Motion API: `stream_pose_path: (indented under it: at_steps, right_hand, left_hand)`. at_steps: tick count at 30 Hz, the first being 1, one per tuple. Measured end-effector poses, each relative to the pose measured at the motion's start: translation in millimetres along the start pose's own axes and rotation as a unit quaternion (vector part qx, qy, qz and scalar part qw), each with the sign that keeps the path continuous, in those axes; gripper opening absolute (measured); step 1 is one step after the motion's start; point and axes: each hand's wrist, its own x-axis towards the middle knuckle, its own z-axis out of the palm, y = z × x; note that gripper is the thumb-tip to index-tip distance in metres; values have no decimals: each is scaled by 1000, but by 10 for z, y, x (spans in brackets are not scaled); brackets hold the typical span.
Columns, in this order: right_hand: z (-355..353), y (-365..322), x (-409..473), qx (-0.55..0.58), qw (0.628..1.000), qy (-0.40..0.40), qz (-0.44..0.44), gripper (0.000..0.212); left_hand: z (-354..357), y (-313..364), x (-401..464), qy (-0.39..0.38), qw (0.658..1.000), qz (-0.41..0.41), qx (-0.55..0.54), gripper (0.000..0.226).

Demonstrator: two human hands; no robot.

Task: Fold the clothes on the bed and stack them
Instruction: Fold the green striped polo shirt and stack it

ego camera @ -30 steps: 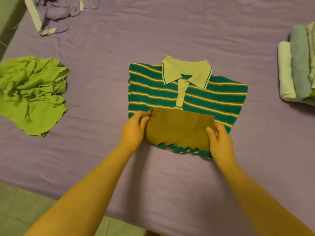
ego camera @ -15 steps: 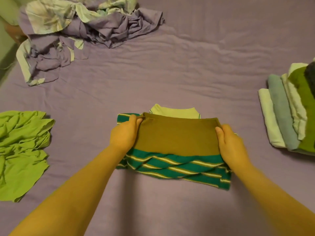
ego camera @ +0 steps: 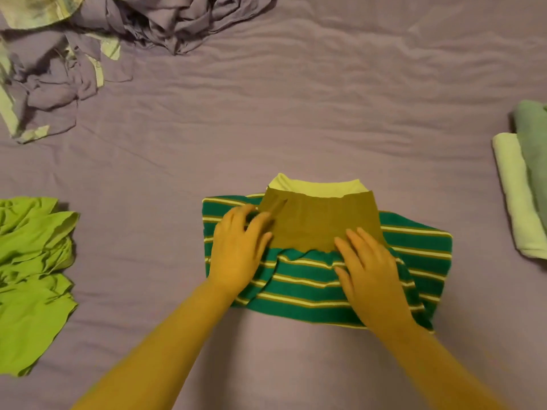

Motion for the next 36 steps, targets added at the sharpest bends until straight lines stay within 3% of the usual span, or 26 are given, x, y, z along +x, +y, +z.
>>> stream_pose_path:
  at_steps: [2,5,8,10,12,14,16,18,20,23,27,29,32,34,36]
  right_hand:
    - [197,-287,-107,3,993,-84,-80,44]
    - [453,-451,-159,-68,971,-158,-165,47]
    - [417,-422,-97,-101,976,-153,-120,51]
    - [363,-522,-87,-90,982,-135,-94,55]
    - [343,-723,-128,-62,983,-118,-124,56]
    - [401,-867,-220,-49,974,-125,-183,41]
    - [477,-882,-268,-33,975,-127,-180,25]
    - [452,-855,-245,16,983,-111,-148,15]
    - [367,-834,-231,78,979,-128,-135,31]
    - [255,-790,-278,134,966,-180,-129,34]
    - [221,-764,-329,174,955,-229,-73,34]
    - [147,-697,-356,178,966,-188,-25,38]
    - [-21,-354,-572,127,987,-39,91,31]
    - [-125,-134,-776,111,971,2,212,22]
    - [-186,21,-933,140,943,-5,302,29]
  left_hand:
    - [29,-98,-297,-1,1000,16,19,35]
    - [15,-253,-673,-19,998,-67,-9,43]
    - [-38,-415,-937,-33,980,-173,-89,45]
    - [-38,-487,-1085,-39,976,-191,-98,32]
    - [-52,-530,-1151,-41,966,-218,-136,24]
    - [-121,-553,-1097,-30,948,-259,-184,27]
    - [-189,-605,-1003,-31,941,-275,-196,28]
    - [-267,-692,-925,-52,949,-256,-177,30]
    - [-335,-813,-893,-74,964,-222,-130,36]
    - [-404,-904,-885,-114,973,-196,-38,41]
    - [-369,-742,-897,-114,978,-166,61,27]
    - [-315,-596,-880,-73,985,-131,85,26]
    - [-132,-180,-858,-29,998,33,43,26]
    - [42,241,-877,-67,990,123,4,35]
    - [225,685,-890,-132,979,157,-3,44]
